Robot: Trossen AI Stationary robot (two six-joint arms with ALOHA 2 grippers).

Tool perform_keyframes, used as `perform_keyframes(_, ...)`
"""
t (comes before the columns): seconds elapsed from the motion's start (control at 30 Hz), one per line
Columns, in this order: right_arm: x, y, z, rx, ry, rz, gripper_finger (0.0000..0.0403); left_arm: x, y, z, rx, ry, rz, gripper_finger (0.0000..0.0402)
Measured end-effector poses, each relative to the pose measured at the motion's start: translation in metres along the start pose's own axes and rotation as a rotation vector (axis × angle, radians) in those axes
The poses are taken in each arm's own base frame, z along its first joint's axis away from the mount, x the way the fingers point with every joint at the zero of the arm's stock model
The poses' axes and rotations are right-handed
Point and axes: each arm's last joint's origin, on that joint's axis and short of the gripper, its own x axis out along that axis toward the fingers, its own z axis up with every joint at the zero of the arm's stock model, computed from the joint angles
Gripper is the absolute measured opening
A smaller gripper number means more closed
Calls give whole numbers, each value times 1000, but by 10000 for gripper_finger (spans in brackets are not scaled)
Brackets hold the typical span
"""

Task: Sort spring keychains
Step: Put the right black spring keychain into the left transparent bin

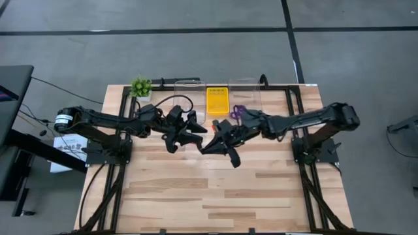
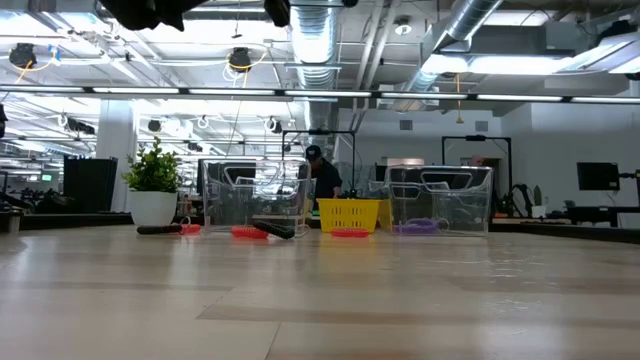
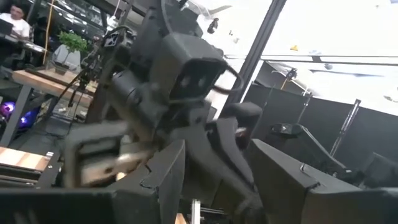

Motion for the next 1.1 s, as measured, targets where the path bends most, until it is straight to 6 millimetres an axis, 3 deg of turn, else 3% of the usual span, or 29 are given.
perform_keyframes(0.17,2,-3,0,-7,-15,15,6,1,-3,-1,-4,22,-44,177)
perform_keyframes(0.57,-19,10,21,-37,-77,10,6,1,-3,-1,-11,28,-53,177)
perform_keyframes(1.1,-17,1,16,-7,-42,-68,6,2,-6,-3,-4,35,-69,172)
